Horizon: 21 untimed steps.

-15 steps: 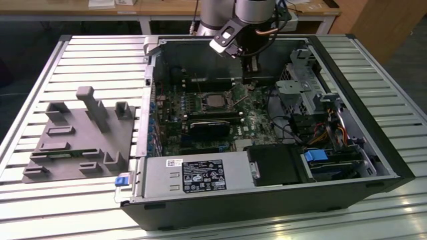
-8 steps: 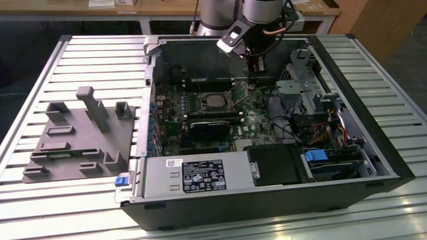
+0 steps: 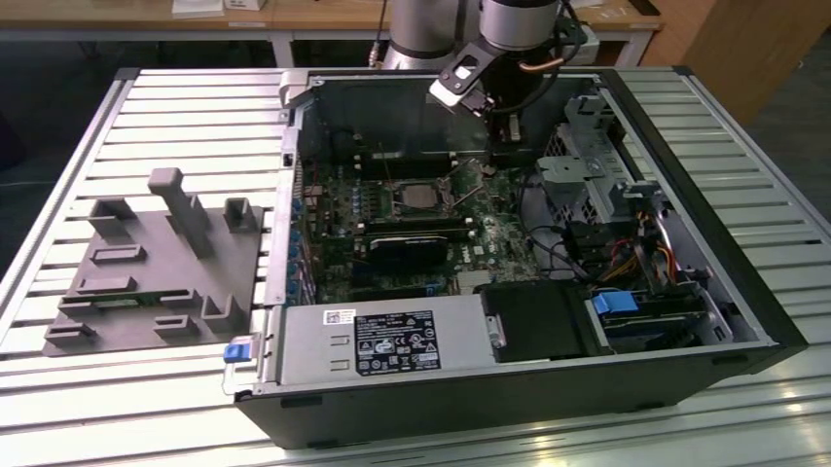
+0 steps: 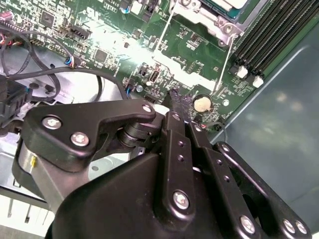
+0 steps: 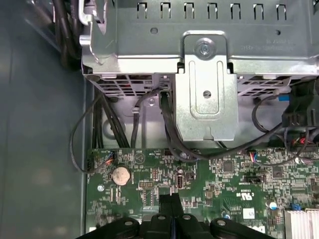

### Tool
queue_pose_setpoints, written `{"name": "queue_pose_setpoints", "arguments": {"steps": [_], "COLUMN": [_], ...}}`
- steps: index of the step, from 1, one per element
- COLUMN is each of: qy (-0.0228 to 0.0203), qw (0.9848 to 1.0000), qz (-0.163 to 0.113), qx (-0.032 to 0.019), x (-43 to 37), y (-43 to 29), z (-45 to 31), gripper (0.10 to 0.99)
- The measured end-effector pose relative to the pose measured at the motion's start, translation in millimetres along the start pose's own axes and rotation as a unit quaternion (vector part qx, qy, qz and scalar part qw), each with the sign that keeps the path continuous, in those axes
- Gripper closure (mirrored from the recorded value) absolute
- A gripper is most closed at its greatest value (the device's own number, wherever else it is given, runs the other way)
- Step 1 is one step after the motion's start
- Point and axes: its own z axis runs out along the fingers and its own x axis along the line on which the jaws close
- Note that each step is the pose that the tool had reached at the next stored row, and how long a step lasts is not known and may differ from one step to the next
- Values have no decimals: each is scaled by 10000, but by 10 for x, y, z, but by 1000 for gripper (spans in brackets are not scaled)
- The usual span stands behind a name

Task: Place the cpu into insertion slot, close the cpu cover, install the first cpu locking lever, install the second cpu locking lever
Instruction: 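Close the cpu cover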

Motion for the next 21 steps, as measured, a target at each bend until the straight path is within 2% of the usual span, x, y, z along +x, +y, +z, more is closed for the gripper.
{"name": "queue_pose_setpoints", "arguments": {"steps": [11, 18, 19, 20, 21], "qy": [0, 0, 0, 0, -3], "qw": [10000, 10000, 10000, 10000, 9999], "qz": [0, 0, -1, -2, -2], "qx": [8, 10, 25, 75, 155], "x": [2, 2, 2, 2, 2], "y": [4, 4, 5, 6, 7], "z": [170, 176, 177, 179, 180], "gripper": [984, 984, 984, 984, 984]}}
